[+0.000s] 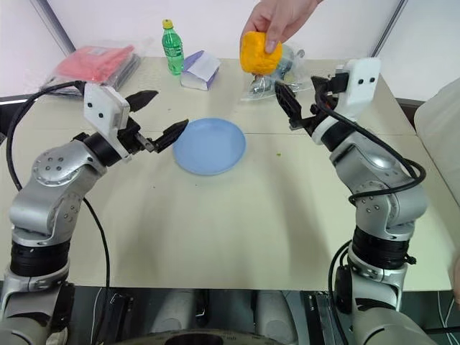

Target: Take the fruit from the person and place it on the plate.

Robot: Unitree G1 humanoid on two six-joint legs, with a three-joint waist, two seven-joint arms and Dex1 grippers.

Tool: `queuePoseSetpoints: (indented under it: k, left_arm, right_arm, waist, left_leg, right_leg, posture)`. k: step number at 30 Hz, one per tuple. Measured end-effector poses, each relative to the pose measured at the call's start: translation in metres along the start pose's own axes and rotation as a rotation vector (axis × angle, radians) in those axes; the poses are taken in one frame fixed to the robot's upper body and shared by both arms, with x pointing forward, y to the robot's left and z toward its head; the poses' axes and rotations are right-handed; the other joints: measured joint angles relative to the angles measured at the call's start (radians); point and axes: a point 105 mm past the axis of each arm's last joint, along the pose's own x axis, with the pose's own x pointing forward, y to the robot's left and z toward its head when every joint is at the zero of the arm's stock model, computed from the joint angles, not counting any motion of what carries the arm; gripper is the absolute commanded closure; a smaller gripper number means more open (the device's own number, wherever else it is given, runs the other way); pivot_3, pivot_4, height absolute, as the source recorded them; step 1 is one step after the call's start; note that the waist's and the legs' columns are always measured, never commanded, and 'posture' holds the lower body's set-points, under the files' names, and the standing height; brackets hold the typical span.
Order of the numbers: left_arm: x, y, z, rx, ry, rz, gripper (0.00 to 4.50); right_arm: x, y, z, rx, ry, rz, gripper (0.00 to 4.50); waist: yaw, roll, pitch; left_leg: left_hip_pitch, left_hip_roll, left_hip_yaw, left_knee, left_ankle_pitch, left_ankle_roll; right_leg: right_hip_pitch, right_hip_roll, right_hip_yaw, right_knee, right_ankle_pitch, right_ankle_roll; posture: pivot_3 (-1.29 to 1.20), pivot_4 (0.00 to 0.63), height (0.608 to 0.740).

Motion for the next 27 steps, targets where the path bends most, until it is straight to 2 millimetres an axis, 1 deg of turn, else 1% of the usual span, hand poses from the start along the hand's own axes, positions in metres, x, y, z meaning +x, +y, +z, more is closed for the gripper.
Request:
queuePoseSetpoints:
  k: [4, 9, 12, 17, 22, 27]
  left_arm:
    - [0.002, -0.003, -0.005, 0.009, 0.012, -0.015, 0.03]
    - [0.003, -0.002, -0.004, 0.020, 0.005, -0.013, 0.03]
    - [0.003, -0.002, -0.004, 0.020, 0.005, -0.010, 0.03]
    - [0.004, -0.004, -0.005, 0.022, 0.005, -0.009, 0.03]
    - [0.005, -0.004, -0.005, 0.022, 0.004, -0.009, 0.03]
    - [0.006, -0.006, -0.004, 0.040, 0.004, -0.008, 0.03]
  right_arm:
    - [0.008, 0.009, 0.007, 0.002, -0.026, 0.008, 0.00]
    - [0.013, 0.023, 0.003, 0.014, -0.014, 0.054, 0.00]
    - [0.016, 0.032, 0.003, 0.048, -0.020, 0.080, 0.00]
    - [0.021, 0.042, 0.010, 0.125, -0.053, 0.109, 0.00]
    - [0.028, 0.043, 0.016, 0.184, -0.070, 0.123, 0.00]
    - [0.031, 0.045, 0.012, 0.193, -0.060, 0.127, 0.00]
  waist:
    - [-0.002, 0.000, 0.000]
    - [-0.003, 0.000, 0.000]
    - [-0.004, 0.000, 0.000]
    - [-0.005, 0.000, 0.000]
    - [-0.005, 0.000, 0.000]
    - [-0.007, 0.000, 0.000]
  left_leg:
    - [0.000, 0.000, 0.000, 0.000, 0.000, 0.000]
    - [0.000, 0.000, 0.000, 0.000, 0.000, 0.000]
    - [0.000, 0.000, 0.000, 0.000, 0.000, 0.000]
    - [0.000, 0.000, 0.000, -0.001, 0.000, 0.000]
    - [0.000, 0.000, 0.000, -0.001, 0.000, 0.000]
    - [0.000, 0.000, 0.000, -0.001, 0.000, 0.000]
  right_leg:
    - [0.000, 0.000, 0.000, 0.000, 0.000, 0.000]
    - [0.000, 0.000, 0.000, 0.000, 0.000, 0.000]
    - [-0.001, 0.000, 0.000, 0.000, 0.000, 0.000]
    - [-0.001, 0.000, 0.000, 0.000, 0.000, 0.000]
    - [-0.001, 0.000, 0.000, 0.000, 0.000, 0.000]
    - [-0.001, 0.000, 0.000, 0.000, 0.000, 0.000]
  posture:
    - [0.00, 0.150, 0.731]
    - [0.00, 0.150, 0.731]
    - [0.00, 0.150, 0.731]
    - [0.00, 0.150, 0.731]
    - [0.00, 0.150, 0.731]
    - [0.00, 0.150, 0.731]
